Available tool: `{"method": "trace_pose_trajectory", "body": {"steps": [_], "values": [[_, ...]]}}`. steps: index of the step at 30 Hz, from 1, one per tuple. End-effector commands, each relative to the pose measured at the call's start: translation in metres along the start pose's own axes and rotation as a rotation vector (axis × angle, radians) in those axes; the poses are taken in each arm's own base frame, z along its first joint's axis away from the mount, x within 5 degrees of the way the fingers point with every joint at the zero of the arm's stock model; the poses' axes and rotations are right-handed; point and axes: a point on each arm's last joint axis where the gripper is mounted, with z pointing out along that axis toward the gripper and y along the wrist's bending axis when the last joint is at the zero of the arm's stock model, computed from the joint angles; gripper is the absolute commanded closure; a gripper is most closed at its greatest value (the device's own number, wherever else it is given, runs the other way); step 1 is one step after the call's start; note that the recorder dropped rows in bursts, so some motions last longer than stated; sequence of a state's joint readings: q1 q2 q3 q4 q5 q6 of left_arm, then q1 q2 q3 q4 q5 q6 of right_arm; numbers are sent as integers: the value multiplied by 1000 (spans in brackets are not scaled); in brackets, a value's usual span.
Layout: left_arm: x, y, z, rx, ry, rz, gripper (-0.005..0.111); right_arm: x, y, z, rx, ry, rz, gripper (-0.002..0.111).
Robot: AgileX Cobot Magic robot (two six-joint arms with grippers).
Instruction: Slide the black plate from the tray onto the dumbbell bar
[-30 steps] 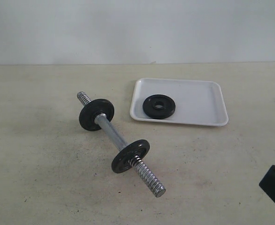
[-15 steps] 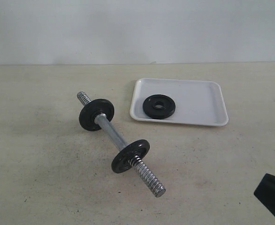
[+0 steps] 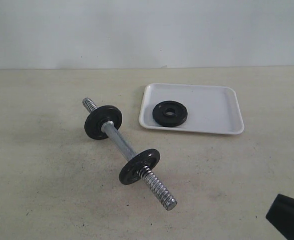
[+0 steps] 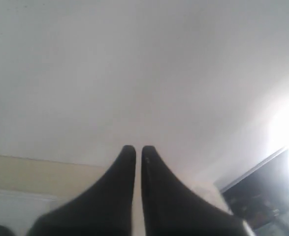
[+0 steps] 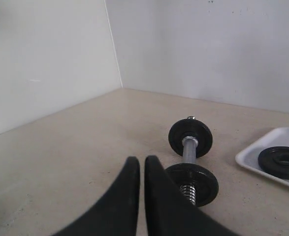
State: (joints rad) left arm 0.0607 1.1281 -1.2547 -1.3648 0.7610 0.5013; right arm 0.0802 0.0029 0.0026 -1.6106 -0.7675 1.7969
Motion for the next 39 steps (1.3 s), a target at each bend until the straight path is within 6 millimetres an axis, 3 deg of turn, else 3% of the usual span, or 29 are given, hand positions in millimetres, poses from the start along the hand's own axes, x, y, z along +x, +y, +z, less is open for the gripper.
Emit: {"method": "trace_pose_trajectory", "body": {"steps": [1, 4, 6, 10, 12, 19, 22, 30, 34, 35, 36, 39], "values": [[-9, -16, -2, 150, -77, -139, 102, 0, 1, 0, -13, 1, 4, 106], [-9, -23, -4, 217, -86, -1, 102, 0, 1, 0, -13, 1, 4, 106], [-3, -25, -4, 242, -52, 251, 102, 0, 1, 0, -13, 1, 4, 106], [10, -23, -1, 296, 48, 541, 102, 0, 1, 0, -11, 8, -3, 106], [18, -17, 1, 326, 123, 756, 102, 1, 1, 0, -8, 20, -16, 106], [52, 8, 16, 305, 458, 1264, 102, 3, -1, 0, 10, 44, -45, 106], [68, 13, 31, 323, 557, 1390, 102, 4, -3, 0, 33, 47, -54, 106], [120, 48, 90, 322, 757, 1484, 100, 4, -5, 0, 56, 56, -71, 106], [145, 78, 111, 257, 945, 1479, 80, 4, -5, 0, 56, 56, -71, 106], [151, 84, 115, 256, 983, 1472, 71, 4, -5, 0, 56, 56, -71, 106], [161, 96, 123, 244, 1026, 1442, 53, 5, -5, -1, 56, 58, -74, 106], [183, 114, 142, 214, 1060, 1387, 26, 4, -6, -1, 65, 55, -75, 106]]}}
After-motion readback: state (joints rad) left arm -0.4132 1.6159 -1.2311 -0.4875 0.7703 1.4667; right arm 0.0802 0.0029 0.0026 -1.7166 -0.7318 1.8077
